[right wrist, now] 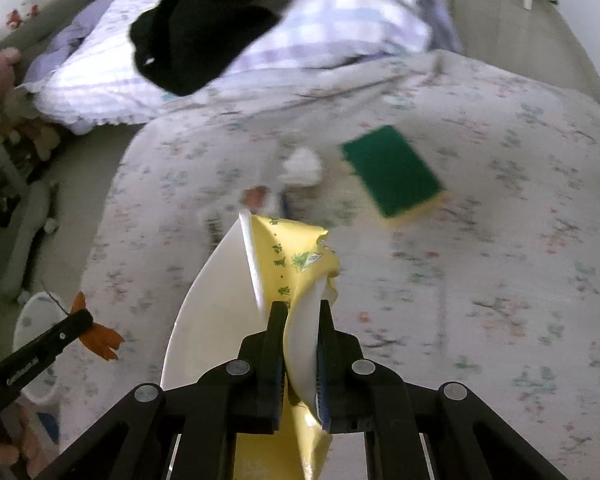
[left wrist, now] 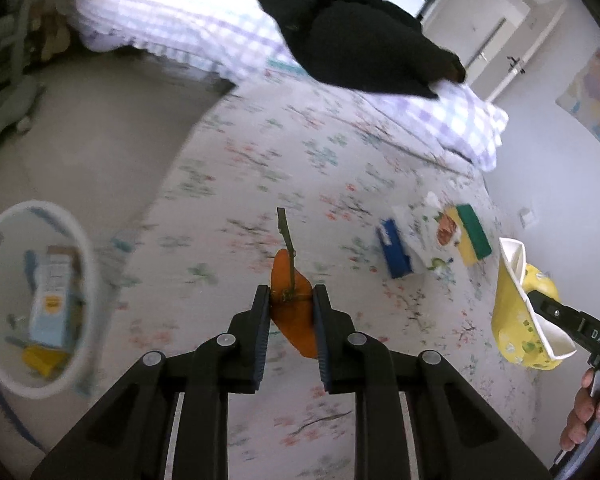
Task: Collect trash
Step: 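Carry peel and wrapper over the wastebasket and open both tools to drop them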
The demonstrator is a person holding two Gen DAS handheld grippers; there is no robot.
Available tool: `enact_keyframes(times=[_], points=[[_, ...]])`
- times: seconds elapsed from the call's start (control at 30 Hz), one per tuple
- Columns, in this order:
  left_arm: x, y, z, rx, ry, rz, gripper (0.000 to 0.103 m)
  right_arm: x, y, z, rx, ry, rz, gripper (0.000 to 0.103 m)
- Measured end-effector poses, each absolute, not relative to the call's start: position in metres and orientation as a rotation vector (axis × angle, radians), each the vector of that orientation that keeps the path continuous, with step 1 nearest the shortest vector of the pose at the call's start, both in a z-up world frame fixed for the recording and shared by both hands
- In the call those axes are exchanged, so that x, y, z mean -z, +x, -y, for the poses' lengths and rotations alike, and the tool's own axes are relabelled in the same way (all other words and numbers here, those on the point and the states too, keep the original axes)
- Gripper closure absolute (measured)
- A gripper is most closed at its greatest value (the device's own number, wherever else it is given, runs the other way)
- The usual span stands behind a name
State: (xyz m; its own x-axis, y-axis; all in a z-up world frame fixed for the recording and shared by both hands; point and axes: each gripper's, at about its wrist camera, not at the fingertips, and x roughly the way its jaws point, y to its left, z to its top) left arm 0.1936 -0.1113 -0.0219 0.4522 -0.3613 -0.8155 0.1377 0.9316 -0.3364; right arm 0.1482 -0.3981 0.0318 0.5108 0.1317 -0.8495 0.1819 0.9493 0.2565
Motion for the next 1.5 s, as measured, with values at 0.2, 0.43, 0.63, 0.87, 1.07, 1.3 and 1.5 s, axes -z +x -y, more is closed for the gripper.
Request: enact_keyframes(times=[0.2,0.43,0.63,0.87,1.07,1.3,1.5], points=[[0.009,0.189,0.043,0.224,-0.277,-1.027,0.081,-0.033,0.163,0.344,-0.049,0.297,-1.042,0.092],[0.012,0.182,-0.032,0.119,-0.308,-1.021,0.081,-0.029,0.177,0.286,-0.126,0.256,-1.054,0.092],[0.02,0.178,-0.079,0.06,-0.328,-1.029,0.081,-0.021,0.193,0.241,-0.188,0.248,-1.073,0.092],[0.028,0.174,-0.119,0.025,-0.325,-1.028,0.081,-0.014,0.207,0.184,-0.262,0.223,-1.088,0.092],[0.031,0.178,-0.13,0.008,-0.297,-1.043,0.06,-0.005,0.213,0.145,-0.313,0.207,-1.101,0.092],[0.027,0.169,-0.146,-0.136,-0.202,-1.019,0.019,0.002,0.214,0.118,-0.342,0.196,-1.113,0.092],[0.035,0.154,-0.169,-0.207,-0.22,-1.081,0.019,0.008,0.217,0.1,-0.358,0.188,-1.122,0.092]])
